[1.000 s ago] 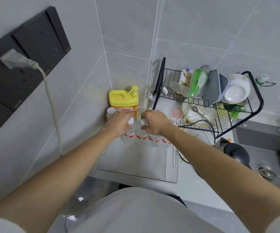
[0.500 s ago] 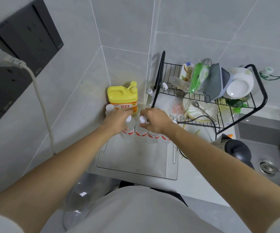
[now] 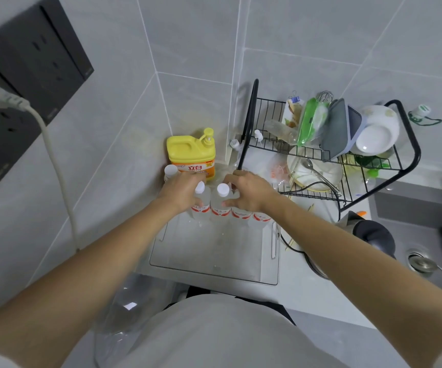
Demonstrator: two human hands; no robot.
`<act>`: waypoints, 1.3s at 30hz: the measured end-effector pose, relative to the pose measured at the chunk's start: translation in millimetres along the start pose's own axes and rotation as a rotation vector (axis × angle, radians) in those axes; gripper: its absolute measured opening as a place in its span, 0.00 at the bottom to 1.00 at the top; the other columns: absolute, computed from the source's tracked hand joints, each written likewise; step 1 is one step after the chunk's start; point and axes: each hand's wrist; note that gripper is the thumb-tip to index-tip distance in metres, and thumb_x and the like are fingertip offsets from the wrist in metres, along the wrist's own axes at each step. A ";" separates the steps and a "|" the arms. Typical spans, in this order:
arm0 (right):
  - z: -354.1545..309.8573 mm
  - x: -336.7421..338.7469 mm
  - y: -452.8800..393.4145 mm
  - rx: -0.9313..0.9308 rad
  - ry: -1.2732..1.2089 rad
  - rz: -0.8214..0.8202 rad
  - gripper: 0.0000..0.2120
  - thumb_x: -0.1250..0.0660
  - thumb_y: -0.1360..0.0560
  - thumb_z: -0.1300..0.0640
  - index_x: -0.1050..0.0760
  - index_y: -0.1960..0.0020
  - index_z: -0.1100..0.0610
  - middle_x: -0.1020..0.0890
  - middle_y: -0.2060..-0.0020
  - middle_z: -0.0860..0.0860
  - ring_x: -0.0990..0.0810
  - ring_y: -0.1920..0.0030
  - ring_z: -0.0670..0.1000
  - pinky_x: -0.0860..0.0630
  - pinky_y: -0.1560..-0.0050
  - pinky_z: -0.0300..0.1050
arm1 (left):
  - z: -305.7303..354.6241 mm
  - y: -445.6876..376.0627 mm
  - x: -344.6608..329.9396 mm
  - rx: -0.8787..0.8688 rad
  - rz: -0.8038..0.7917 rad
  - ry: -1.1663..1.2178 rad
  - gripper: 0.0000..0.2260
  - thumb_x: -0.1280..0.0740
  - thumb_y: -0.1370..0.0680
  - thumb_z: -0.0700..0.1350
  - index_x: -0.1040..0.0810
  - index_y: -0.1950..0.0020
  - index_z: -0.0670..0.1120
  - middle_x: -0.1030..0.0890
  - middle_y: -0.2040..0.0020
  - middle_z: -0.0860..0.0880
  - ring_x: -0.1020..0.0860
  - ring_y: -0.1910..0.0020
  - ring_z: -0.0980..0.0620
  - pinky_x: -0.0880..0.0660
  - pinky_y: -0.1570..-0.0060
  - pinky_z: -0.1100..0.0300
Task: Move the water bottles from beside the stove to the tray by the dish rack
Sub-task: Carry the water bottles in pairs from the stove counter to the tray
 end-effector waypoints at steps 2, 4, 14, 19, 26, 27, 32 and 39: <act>8.4 0.5 7.0 -0.004 0.007 -0.018 0.29 0.22 0.30 0.41 0.24 0.34 0.50 0.22 0.43 0.51 0.21 0.42 0.57 0.22 0.44 0.54 | -1.5 -0.8 -2.4 -0.006 -0.017 -0.003 0.24 0.18 0.31 0.46 0.22 0.39 0.48 0.19 0.43 0.49 0.22 0.43 0.44 0.29 0.55 0.54; 18.5 0.7 14.1 -0.021 0.050 -0.033 0.29 0.21 0.31 0.43 0.24 0.33 0.50 0.22 0.41 0.50 0.22 0.40 0.57 0.21 0.46 0.54 | -3.9 -0.4 -5.2 0.001 -0.022 0.010 0.26 0.18 0.31 0.47 0.22 0.36 0.49 0.19 0.40 0.50 0.23 0.41 0.44 0.24 0.51 0.51; 33.4 1.6 27.8 -0.059 0.104 0.001 0.19 0.23 0.27 0.46 0.22 0.41 0.53 0.22 0.46 0.49 0.20 0.44 0.57 0.34 0.52 0.46 | -8.2 0.7 -8.3 -0.015 0.006 0.106 0.17 0.19 0.34 0.42 0.26 0.58 0.50 0.24 0.61 0.55 0.24 0.57 0.47 0.27 0.61 0.54; 35.3 1.4 27.0 -0.056 0.077 0.002 0.18 0.23 0.27 0.46 0.22 0.42 0.51 0.27 0.51 0.46 0.20 0.46 0.57 0.34 0.52 0.46 | -13.3 1.4 -10.4 -0.027 0.021 0.137 0.18 0.18 0.34 0.42 0.26 0.57 0.52 0.25 0.62 0.57 0.25 0.57 0.47 0.28 0.60 0.55; 36.6 2.4 30.1 -0.077 0.005 -0.033 0.22 0.23 0.28 0.43 0.23 0.38 0.49 0.23 0.45 0.50 0.21 0.43 0.58 0.22 0.48 0.53 | -23.0 -0.2 -19.7 0.024 0.016 0.135 0.32 0.17 0.35 0.50 0.24 0.34 0.56 0.20 0.37 0.53 0.23 0.37 0.46 0.22 0.42 0.46; 37.6 3.1 32.4 -0.084 -0.010 -0.035 0.23 0.24 0.27 0.43 0.24 0.36 0.49 0.23 0.43 0.51 0.21 0.41 0.58 0.22 0.46 0.55 | -22.8 1.3 -20.8 0.034 0.012 0.142 0.35 0.17 0.35 0.51 0.26 0.30 0.58 0.22 0.34 0.53 0.25 0.33 0.46 0.23 0.39 0.44; 50.1 8.3 52.6 -0.099 -0.079 0.021 0.33 0.24 0.26 0.41 0.29 0.26 0.49 0.24 0.35 0.52 0.26 0.33 0.57 0.24 0.40 0.54 | -9.3 19.7 -17.2 0.131 0.062 0.201 0.44 0.17 0.36 0.57 0.32 0.25 0.54 0.28 0.30 0.49 0.29 0.28 0.44 0.25 0.34 0.41; 58.1 24.5 99.6 -0.148 -0.049 0.198 0.30 0.33 0.22 0.35 0.30 0.25 0.49 0.24 0.36 0.51 0.28 0.31 0.58 0.25 0.35 0.58 | 51.0 50.6 8.2 0.010 0.439 0.127 0.31 0.32 0.26 0.62 0.28 0.26 0.52 0.25 0.31 0.50 0.27 0.32 0.42 0.23 0.40 0.46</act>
Point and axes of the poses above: each hand's wrist, its own y-axis away from the middle knuckle, its own x-axis out of the back of the hand, z = x × y
